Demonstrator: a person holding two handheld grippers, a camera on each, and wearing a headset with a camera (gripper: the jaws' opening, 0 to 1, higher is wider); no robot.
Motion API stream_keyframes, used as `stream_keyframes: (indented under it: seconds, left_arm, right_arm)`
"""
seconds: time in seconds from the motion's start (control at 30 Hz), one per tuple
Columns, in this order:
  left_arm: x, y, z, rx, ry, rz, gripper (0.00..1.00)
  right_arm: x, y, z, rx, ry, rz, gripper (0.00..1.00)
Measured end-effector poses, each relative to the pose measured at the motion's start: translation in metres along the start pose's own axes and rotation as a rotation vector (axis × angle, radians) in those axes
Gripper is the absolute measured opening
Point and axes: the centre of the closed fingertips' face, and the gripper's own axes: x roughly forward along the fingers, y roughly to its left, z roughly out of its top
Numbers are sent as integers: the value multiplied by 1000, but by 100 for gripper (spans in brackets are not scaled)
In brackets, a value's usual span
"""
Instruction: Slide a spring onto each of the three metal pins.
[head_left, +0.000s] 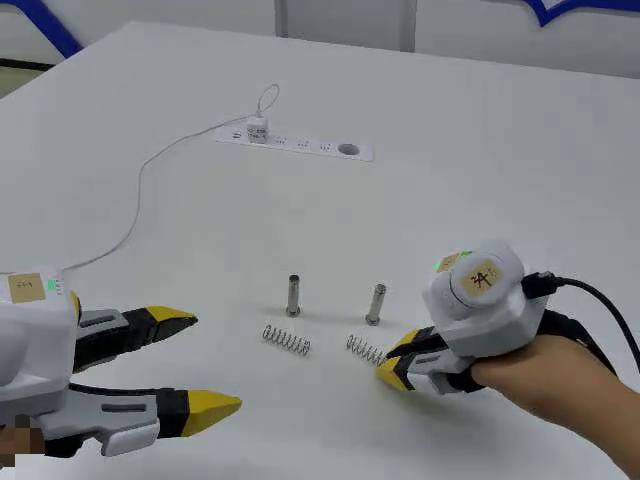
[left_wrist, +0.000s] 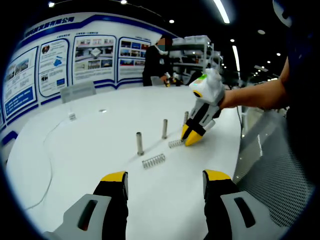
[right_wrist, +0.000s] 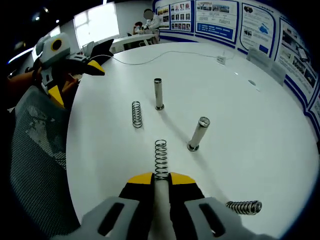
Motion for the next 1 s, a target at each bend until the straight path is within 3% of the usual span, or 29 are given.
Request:
stream_keyframes:
  seconds: [1.0]
  left_arm:
    - [2, 0, -1, -5, -5, -13, 61]
  right_arm:
    - [-25, -4, 24, -20, -30, -40, 12]
